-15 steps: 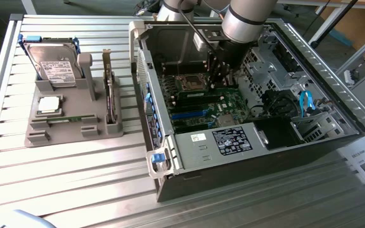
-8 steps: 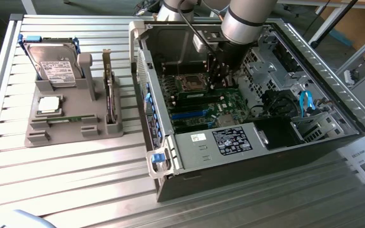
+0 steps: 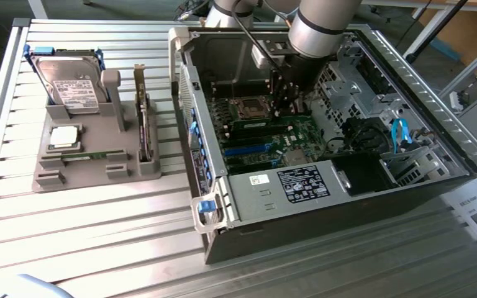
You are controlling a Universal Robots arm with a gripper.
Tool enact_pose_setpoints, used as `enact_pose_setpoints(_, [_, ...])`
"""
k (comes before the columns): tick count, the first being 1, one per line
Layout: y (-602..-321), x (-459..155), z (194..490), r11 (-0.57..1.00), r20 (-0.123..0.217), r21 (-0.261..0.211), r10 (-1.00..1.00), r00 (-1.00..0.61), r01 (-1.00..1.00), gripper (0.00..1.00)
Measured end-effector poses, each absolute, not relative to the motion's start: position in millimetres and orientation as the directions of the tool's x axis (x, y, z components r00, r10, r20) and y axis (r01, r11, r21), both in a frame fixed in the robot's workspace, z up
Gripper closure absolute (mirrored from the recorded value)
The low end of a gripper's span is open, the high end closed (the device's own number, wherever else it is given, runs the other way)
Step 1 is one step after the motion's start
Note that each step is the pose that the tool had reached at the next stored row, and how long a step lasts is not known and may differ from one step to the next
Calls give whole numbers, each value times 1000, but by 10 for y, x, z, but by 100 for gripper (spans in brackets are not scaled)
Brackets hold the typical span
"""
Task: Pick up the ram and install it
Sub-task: 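Insert the ram into the slot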
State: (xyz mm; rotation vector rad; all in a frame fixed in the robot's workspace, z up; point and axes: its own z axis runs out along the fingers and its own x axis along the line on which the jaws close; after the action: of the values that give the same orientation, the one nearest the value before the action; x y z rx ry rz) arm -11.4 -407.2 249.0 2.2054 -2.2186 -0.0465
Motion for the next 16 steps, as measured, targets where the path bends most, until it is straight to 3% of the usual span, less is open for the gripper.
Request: enact_pose_setpoints(16, [-4078, -116, 2491, 14, -12, 30, -1000, -15, -999, 89])
